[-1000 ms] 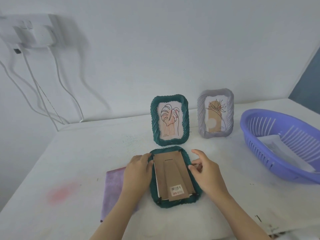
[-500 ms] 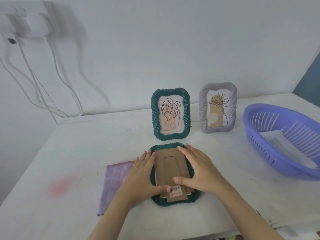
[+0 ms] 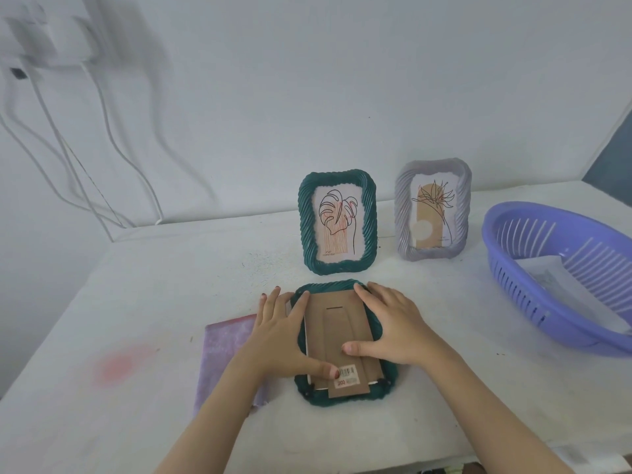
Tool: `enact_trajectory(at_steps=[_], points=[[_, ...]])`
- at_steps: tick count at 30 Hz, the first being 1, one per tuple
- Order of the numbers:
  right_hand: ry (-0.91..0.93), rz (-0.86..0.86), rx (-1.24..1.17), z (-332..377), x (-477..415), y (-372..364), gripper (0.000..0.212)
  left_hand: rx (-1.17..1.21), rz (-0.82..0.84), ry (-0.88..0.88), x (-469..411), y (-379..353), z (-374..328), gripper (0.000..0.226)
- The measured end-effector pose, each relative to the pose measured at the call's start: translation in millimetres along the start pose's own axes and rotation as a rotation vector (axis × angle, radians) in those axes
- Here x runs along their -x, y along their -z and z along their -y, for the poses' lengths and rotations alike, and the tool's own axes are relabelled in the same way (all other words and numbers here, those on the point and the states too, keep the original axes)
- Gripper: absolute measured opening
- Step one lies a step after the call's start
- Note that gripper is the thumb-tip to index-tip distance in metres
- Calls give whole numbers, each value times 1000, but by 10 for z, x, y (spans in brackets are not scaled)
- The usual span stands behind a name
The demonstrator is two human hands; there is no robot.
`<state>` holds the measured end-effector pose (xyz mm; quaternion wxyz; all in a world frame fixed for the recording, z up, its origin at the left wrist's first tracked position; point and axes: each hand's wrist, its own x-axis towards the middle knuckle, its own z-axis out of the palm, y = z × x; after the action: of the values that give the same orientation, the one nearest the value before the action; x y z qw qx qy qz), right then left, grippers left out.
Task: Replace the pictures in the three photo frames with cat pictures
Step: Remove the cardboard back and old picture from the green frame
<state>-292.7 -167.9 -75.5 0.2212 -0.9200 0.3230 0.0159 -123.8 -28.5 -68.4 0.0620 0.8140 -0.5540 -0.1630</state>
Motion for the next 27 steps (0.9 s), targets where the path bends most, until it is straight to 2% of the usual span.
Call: enact_trajectory(at_steps=[5, 11, 22, 27], points=[[-29, 64, 56, 56, -42, 86, 111, -4, 32, -1, -47, 24, -17, 151], [6, -84, -55, 86, 74, 43, 104, 32, 6, -11, -31, -11, -1, 147], [-70, 81, 28, 123, -59, 170, 112, 43, -16, -31, -54, -40, 34, 150], [-49, 30, 0, 108, -35, 133, 110, 22, -45, -32, -40, -71, 59, 145]])
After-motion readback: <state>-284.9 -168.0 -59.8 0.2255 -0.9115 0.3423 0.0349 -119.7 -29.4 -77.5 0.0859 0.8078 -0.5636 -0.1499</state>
